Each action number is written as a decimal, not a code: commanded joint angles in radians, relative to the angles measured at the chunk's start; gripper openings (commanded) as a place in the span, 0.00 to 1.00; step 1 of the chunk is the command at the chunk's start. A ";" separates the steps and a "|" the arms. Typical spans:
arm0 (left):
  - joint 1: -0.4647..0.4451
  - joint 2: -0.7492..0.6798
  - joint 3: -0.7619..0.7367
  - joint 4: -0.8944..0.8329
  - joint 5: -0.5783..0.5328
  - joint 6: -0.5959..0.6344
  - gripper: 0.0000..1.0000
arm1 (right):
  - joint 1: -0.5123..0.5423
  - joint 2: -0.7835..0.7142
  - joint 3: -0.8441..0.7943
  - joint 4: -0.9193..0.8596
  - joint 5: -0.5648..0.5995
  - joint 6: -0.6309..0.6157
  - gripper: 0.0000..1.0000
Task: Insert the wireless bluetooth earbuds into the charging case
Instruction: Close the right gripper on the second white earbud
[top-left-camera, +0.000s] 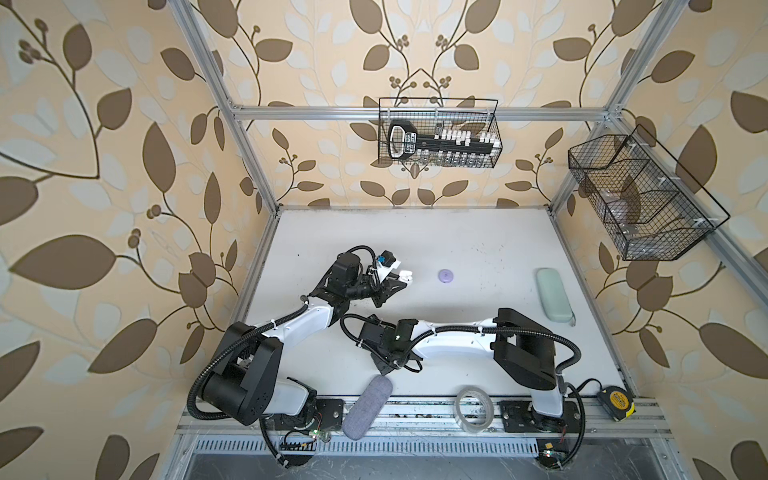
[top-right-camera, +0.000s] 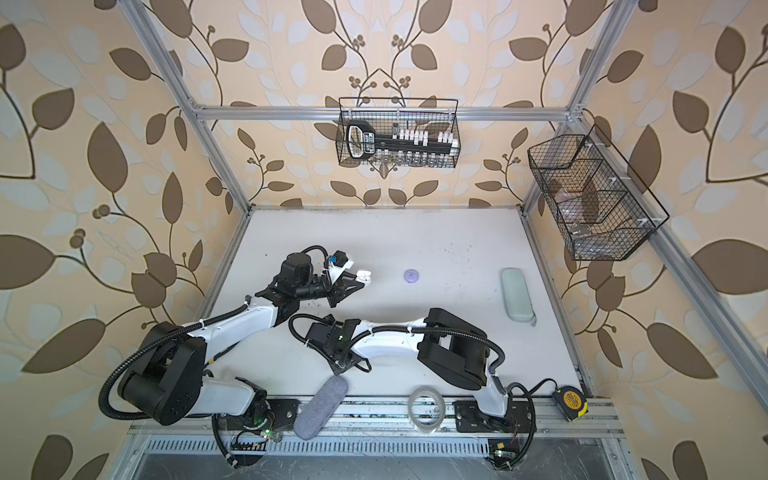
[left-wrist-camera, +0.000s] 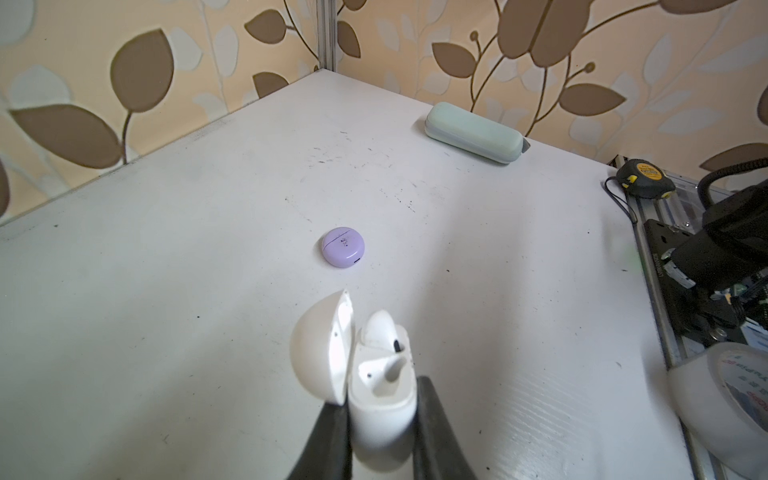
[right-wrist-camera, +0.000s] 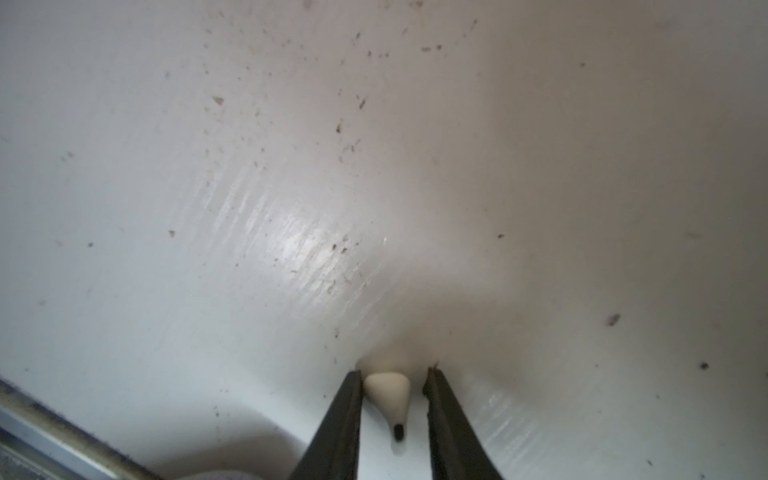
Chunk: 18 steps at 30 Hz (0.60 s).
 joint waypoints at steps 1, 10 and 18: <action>0.012 -0.027 0.017 0.041 0.025 -0.002 0.06 | 0.008 0.033 0.035 -0.045 0.023 -0.019 0.28; 0.012 -0.023 0.017 0.040 0.026 -0.005 0.06 | 0.010 0.040 0.037 -0.064 0.034 -0.024 0.27; 0.012 -0.023 0.017 0.041 0.026 -0.006 0.06 | 0.009 0.048 0.040 -0.061 0.031 -0.024 0.24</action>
